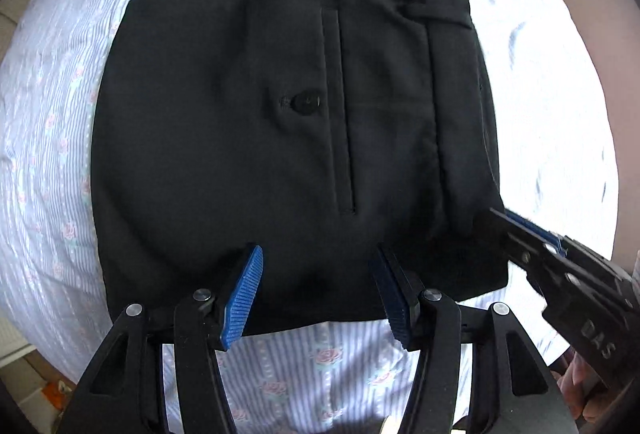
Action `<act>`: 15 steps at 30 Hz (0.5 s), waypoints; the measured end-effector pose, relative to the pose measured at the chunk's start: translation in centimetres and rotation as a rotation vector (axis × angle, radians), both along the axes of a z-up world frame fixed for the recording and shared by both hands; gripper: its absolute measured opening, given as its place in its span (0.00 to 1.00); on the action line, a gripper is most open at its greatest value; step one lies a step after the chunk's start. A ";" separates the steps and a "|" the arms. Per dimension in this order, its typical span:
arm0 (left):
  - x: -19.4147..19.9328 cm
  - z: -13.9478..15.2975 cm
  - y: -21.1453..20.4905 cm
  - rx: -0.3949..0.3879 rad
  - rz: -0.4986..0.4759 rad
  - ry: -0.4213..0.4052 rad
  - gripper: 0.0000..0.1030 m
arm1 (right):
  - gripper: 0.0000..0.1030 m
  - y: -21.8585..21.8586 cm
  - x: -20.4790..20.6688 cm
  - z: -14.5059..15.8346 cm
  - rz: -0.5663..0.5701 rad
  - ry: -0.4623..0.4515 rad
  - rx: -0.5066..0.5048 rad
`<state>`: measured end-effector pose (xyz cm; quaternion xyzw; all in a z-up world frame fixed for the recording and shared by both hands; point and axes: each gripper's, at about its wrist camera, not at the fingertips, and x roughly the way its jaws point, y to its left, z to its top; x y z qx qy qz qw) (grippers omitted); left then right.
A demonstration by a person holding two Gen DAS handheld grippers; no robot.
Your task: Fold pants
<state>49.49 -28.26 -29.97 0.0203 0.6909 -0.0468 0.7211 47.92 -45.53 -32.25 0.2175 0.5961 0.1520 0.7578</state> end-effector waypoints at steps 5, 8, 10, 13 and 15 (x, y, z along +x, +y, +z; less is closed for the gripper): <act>0.5 0.5 -0.2 0.004 0.009 -0.002 0.54 | 0.16 0.8 0.4 0.2 0.008 -0.002 0.014; 1.6 0.9 0.0 0.007 0.010 -0.002 0.54 | 0.12 0.9 1.4 -1.1 -0.027 0.038 0.006; 1.5 1.0 0.4 0.013 0.012 -0.006 0.54 | 0.09 0.9 1.5 -0.6 -0.045 0.022 0.017; 1.2 1.4 0.8 0.007 0.019 -0.010 0.54 | 0.08 0.3 0.0 2.1 -0.051 -0.067 -0.017; 1.0 1.9 0.8 0.004 0.019 -0.022 0.54 | 0.08 -0.7 -0.6 2.7 -0.075 -0.084 -0.023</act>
